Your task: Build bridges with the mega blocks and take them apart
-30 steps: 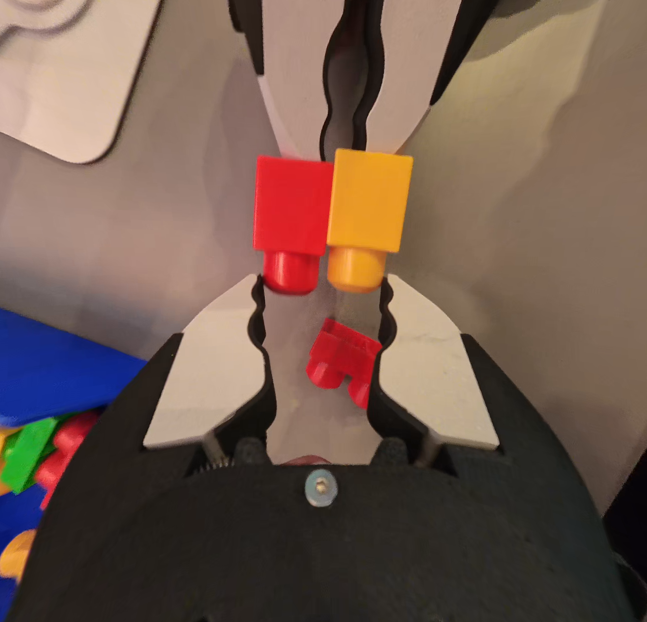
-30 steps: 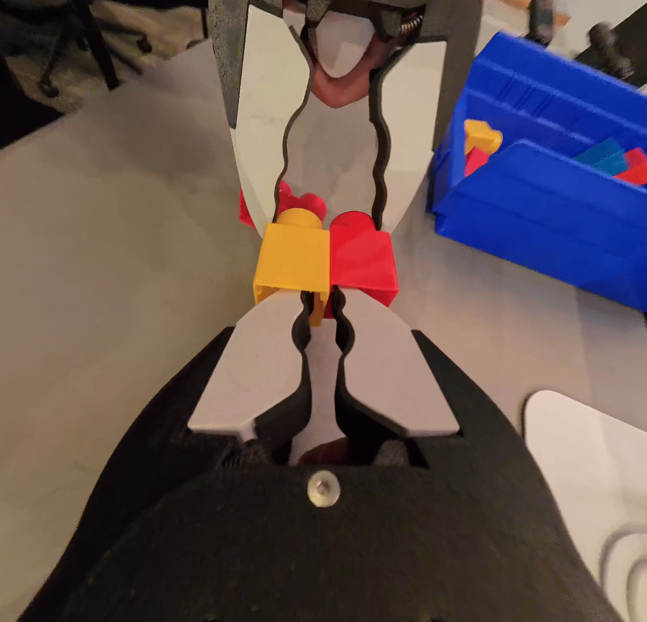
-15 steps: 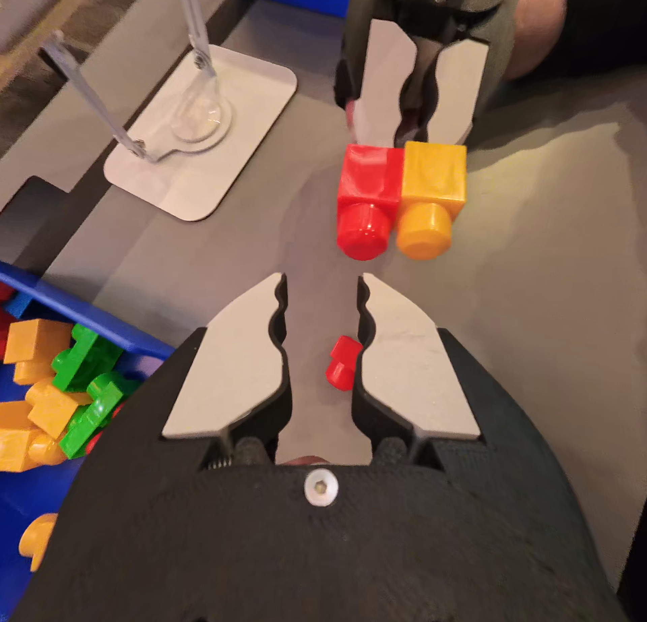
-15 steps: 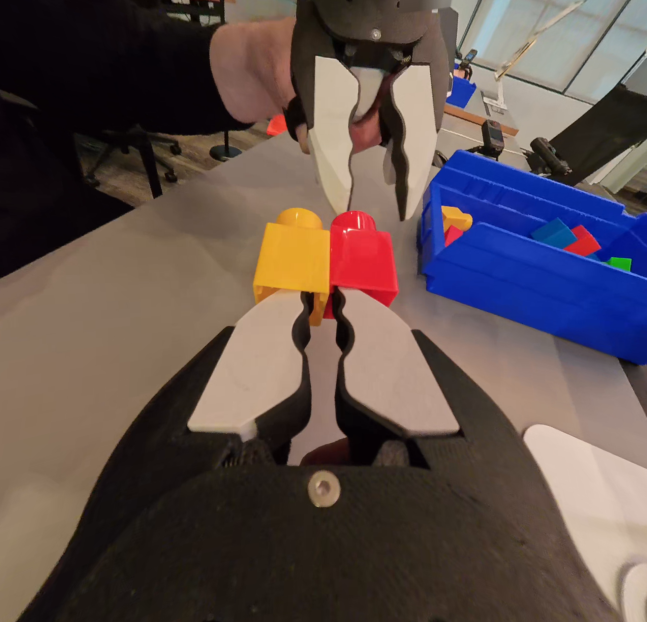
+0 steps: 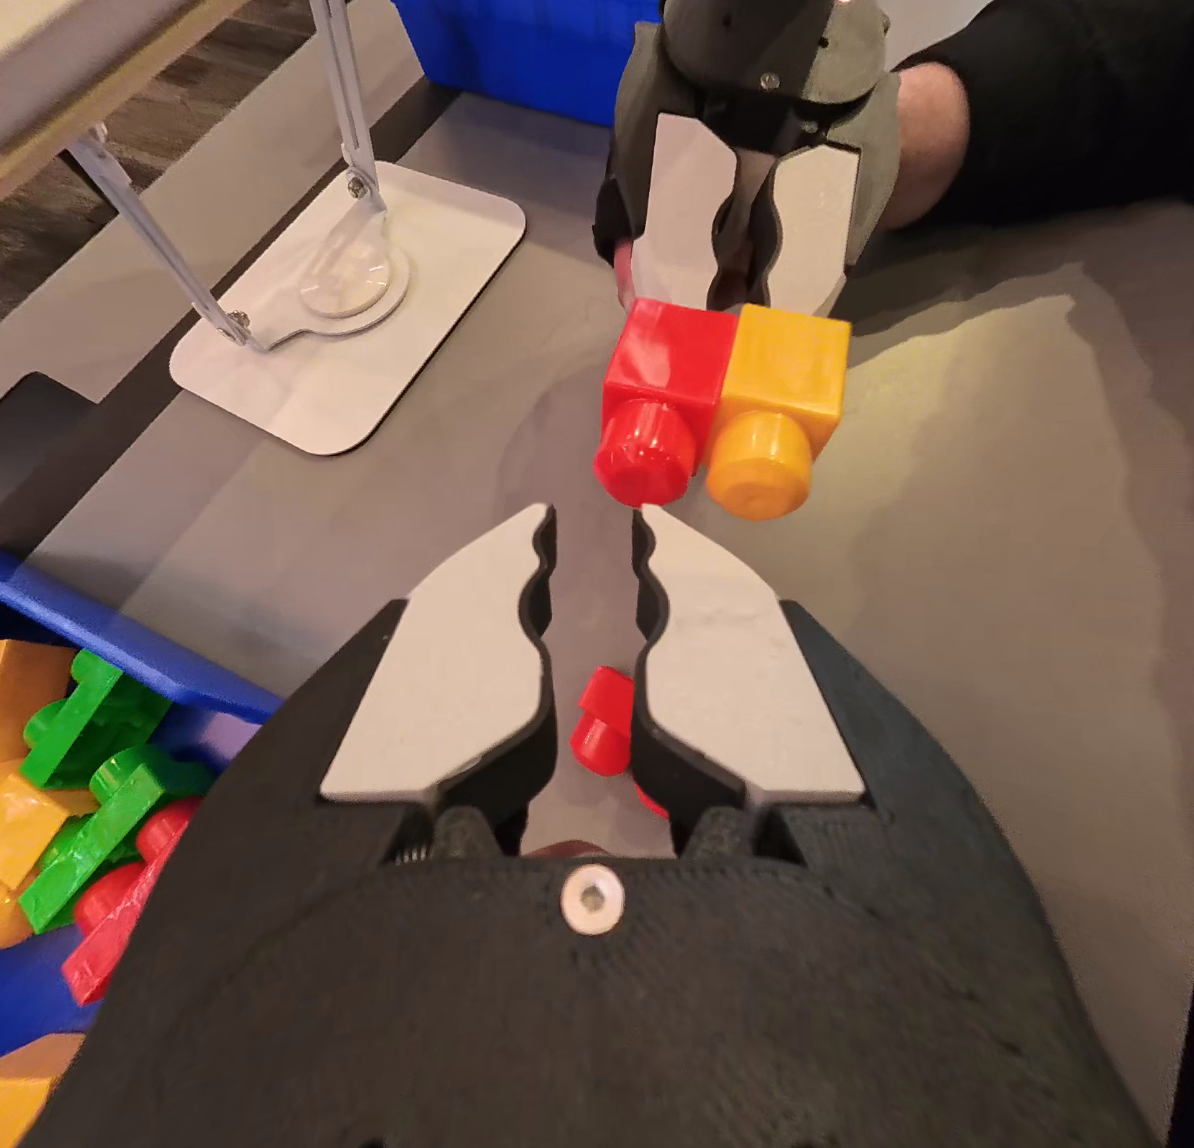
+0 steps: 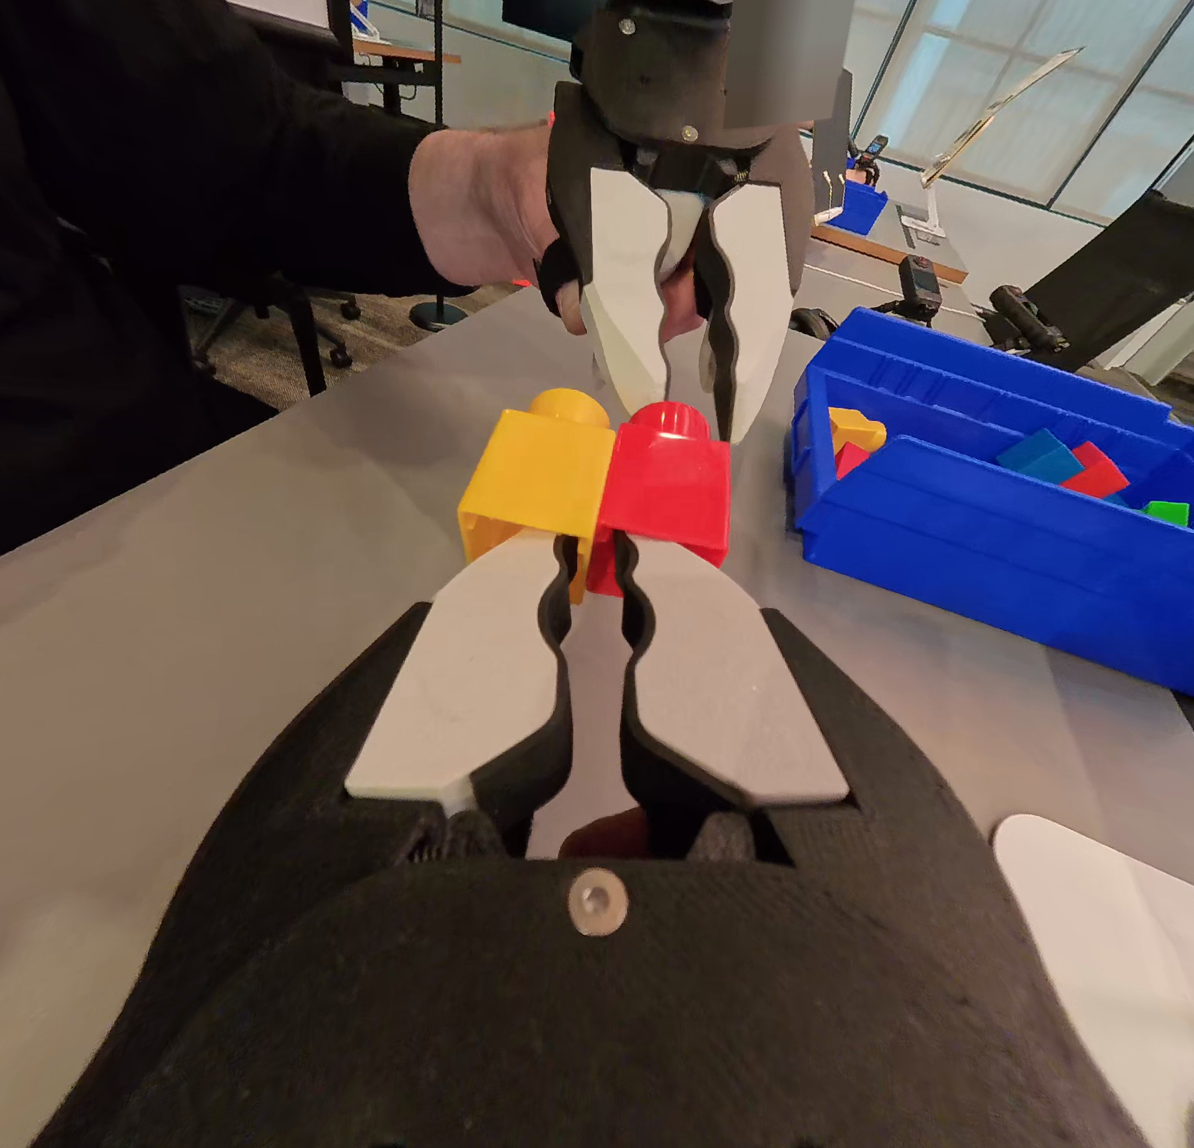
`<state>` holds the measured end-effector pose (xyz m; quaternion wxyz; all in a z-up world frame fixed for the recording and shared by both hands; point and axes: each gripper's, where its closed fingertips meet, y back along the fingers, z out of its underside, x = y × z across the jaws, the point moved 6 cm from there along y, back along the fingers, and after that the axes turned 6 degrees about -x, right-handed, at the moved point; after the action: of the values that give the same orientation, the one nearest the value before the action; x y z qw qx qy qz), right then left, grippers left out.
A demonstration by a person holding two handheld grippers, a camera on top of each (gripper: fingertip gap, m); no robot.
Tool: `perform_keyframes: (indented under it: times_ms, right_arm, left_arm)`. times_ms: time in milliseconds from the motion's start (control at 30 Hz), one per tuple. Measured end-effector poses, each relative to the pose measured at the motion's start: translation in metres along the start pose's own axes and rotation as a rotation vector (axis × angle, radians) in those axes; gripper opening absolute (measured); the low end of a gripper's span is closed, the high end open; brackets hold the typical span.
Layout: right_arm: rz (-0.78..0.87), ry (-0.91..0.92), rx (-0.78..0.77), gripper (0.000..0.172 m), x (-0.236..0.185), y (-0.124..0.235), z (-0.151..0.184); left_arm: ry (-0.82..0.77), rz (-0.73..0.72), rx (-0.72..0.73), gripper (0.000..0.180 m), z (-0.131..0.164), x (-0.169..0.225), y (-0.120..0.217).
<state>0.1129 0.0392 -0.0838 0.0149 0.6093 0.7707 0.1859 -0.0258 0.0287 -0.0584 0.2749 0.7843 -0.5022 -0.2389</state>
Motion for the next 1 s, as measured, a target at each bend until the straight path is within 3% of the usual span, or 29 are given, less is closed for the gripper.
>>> perform_keyframes:
  times_ms: [233, 367, 567, 667, 1000]
  right_arm:
    - [0.003, -0.039, 0.01, 0.01, 0.002, -0.001, 0.001]
    - [0.018, -0.024, -0.016, 0.01, 0.001, -0.003, 0.002]
    - [0.037, -0.038, -0.003, 0.01, 0.004, 0.002, 0.003]
    - [0.045, -0.034, -0.005, 0.01, 0.003, 0.005, 0.004]
    - [0.045, -0.046, -0.051, 0.01, -0.006, 0.009, 0.016]
  left_arm:
    - [0.002, 0.014, -0.005, 0.02, 0.001, 0.002, -0.003]
    - [-0.028, -0.002, -0.053, 0.027, 0.003, 0.006, -0.01]
    - [-0.002, 0.01, -0.068, 0.037, 0.017, -0.003, 0.004]
    - [-0.017, 0.024, -0.17, 0.059, 0.039, -0.006, 0.006]
    - [-0.153, 0.196, -0.378, 0.095, 0.099, 0.002, -0.018]
